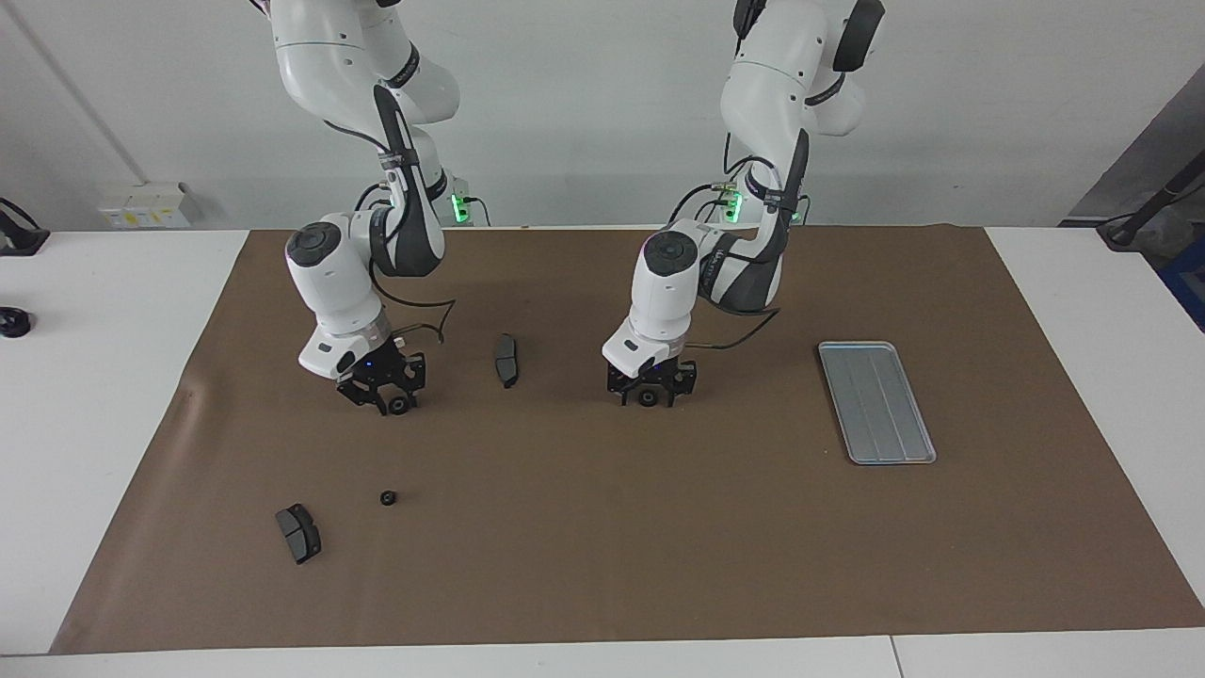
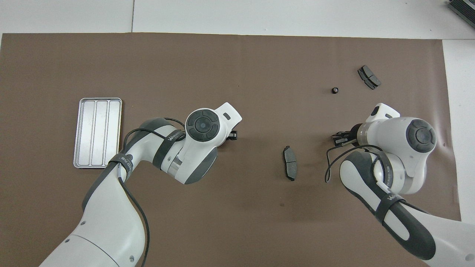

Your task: Pick bearing gear from pile to tray

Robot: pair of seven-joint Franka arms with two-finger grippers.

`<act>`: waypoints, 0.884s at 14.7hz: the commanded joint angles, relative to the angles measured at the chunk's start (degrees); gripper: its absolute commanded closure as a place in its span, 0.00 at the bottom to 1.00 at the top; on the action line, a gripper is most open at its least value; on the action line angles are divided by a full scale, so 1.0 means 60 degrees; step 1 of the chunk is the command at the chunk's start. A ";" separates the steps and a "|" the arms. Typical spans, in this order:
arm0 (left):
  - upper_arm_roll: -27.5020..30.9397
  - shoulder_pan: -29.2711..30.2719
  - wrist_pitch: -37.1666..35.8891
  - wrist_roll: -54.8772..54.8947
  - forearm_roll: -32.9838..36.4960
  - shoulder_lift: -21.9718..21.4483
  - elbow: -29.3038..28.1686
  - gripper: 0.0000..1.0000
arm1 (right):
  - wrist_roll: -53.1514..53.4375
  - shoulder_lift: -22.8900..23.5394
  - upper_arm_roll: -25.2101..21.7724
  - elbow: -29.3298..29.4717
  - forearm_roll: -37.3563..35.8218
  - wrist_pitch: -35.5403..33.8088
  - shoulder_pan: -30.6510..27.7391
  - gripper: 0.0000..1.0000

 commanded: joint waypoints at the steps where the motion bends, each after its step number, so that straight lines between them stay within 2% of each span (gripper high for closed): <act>1: 0.0102 -0.0138 -0.0600 -0.0348 0.0026 -0.0280 -0.0212 0.55 | -0.0225 -0.0039 0.0144 -0.0195 0.0283 0.0357 -0.0137 1.00; 4: 0.0116 -0.0153 -0.0865 -0.0904 0.0026 -0.0309 -0.0095 1.00 | 0.0054 0.0006 0.0144 -0.0078 0.0283 0.0254 -0.0065 1.00; 6: 0.0131 -0.0110 -0.0866 -0.1314 0.0026 -0.0309 -0.0022 1.00 | 0.0199 -0.0067 0.0158 0.0097 0.0283 0.0022 -0.0035 1.00; 7: 0.0131 -0.0008 -0.0851 -0.1345 0.0026 -0.0324 0.0037 1.00 | 0.0635 -0.0140 0.0216 0.0388 0.0269 -0.0473 0.0038 1.00; 10: 0.0262 0.0284 -0.0880 -0.1287 0.0055 -0.0630 -0.0036 1.00 | 0.2480 -0.0185 0.0217 0.1938 0.0254 -0.2537 0.0696 1.00; 13: 0.0263 0.1118 -0.0982 -0.0923 0.0070 -0.1216 -0.0255 1.00 | 0.4221 0.0048 0.0232 0.3302 0.0152 -0.3713 0.1573 1.00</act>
